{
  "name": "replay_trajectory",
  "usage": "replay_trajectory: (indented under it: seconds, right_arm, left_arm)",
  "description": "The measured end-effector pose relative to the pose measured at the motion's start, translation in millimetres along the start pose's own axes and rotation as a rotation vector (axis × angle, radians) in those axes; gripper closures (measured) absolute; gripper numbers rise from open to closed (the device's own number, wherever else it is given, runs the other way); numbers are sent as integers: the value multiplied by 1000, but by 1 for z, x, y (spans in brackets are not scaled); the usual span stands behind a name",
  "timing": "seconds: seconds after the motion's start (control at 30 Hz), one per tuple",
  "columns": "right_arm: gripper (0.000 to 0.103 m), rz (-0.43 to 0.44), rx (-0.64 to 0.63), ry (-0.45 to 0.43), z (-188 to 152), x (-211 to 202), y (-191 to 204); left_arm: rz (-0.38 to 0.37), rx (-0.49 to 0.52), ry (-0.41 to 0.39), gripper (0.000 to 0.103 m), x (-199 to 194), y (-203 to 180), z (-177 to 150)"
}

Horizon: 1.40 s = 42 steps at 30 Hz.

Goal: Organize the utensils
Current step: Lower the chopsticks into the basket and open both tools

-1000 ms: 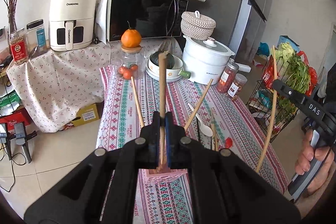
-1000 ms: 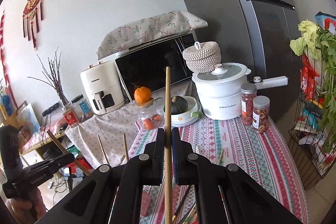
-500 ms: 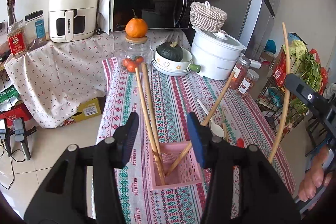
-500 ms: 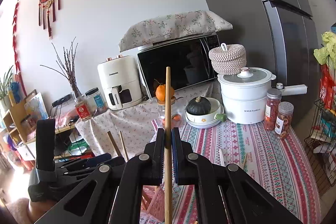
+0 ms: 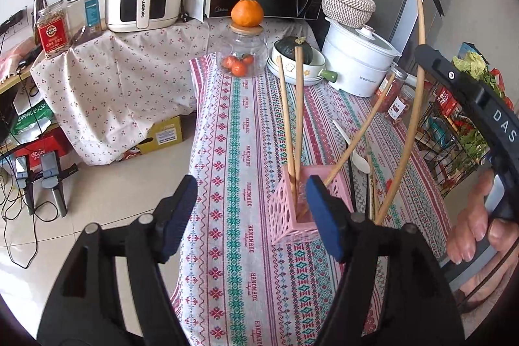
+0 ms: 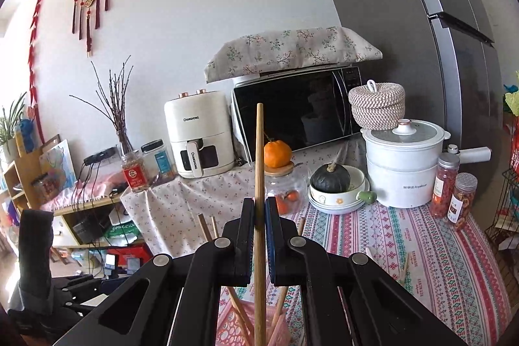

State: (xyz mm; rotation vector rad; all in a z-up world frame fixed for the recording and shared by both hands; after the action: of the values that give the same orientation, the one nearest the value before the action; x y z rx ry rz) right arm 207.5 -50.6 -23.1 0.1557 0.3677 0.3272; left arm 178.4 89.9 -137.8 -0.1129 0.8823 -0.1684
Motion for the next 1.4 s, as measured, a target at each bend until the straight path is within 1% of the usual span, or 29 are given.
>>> replay_trajectory:
  seconds: [0.1, 0.33, 0.5, 0.7, 0.93, 1.1, 1.27, 1.33, 1.37, 1.4]
  right_arm:
    - [97, -23, -31, -26, 1, 10, 10]
    - [97, -86, -82, -64, -5, 33, 24]
    - [97, -113, -103, -42, -17, 47, 25]
    - [97, -106, -127, 40, -38, 54, 27]
    - [97, -76, -135, 148, -49, 55, 29]
    - [97, -64, -142, 197, -49, 54, 29]
    - [96, -54, -171, 307, -66, 69, 31]
    - [95, -43, -160, 332, -72, 73, 30]
    - [92, -35, -151, 337, -73, 74, 29]
    - [84, -28, -138, 338, -72, 73, 28]
  left_arm:
    - [12, 5, 15, 32, 1, 7, -6]
    - [-3, -28, 45, 31, 4, 14, -10]
    - [-6, -26, 52, 31, 6, 14, -11]
    - [1, -21, 62, 30, 9, 13, -12]
    - [6, -14, 71, 30, 12, 11, -14]
    - [5, -13, 73, 30, 12, 11, -15]
    - [6, -11, 79, 30, 13, 11, -17]
    - [6, -11, 80, 30, 14, 11, -17]
    - [6, -12, 79, 29, 13, 11, -17]
    - [4, -13, 77, 28, 13, 10, -17]
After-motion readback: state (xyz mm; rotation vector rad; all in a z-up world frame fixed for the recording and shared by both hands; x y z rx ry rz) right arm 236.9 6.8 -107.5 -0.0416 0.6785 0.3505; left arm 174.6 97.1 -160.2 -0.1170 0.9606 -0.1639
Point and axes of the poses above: each gripper's, at about its wrist camera, not at the fingertips, and x roughly the way its jaws point, y to its left, z to its top, the point moved 9 cm from there along x, roughly the way its jaws point, and after that the axes turned 4 degrees about y, right-handed, at the moved point
